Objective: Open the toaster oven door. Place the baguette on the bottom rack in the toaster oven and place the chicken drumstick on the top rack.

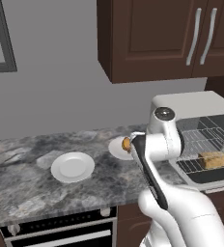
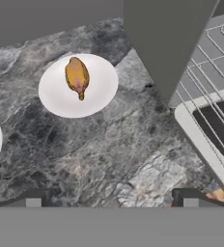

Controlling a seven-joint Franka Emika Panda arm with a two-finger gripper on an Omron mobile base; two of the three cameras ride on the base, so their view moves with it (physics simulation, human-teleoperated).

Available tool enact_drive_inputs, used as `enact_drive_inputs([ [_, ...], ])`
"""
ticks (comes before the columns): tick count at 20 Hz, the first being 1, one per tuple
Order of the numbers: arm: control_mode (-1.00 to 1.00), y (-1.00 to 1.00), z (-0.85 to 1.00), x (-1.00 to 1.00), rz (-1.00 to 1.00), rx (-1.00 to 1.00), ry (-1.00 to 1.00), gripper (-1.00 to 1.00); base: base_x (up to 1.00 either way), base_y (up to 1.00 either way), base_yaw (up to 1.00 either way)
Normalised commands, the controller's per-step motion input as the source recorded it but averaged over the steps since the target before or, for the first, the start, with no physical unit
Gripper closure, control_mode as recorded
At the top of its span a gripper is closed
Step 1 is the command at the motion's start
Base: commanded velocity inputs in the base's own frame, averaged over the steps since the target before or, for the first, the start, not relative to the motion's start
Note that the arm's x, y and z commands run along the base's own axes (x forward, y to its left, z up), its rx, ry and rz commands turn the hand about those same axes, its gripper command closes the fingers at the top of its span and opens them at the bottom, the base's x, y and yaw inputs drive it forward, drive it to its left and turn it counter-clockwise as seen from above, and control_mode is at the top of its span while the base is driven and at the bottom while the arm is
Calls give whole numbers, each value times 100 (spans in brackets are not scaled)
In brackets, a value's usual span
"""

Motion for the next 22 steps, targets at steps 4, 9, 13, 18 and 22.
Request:
enact_drive_inputs([
  [4, -100, 21, 5, 60, 0, -11, 6, -100, 0, 0, 0],
  [9, -100, 7, 0, 64, 0, -4, 7, -100, 0, 0, 0],
  [13, -100, -2, -4, 58, 0, 0, 6, -100, 0, 0, 0],
  [18, -100, 0, -28, 59, 0, 0, 8, -100, 0, 0, 0],
  [22, -100, 3, -36, 49, 0, 0, 10, -100, 0, 0, 0],
])
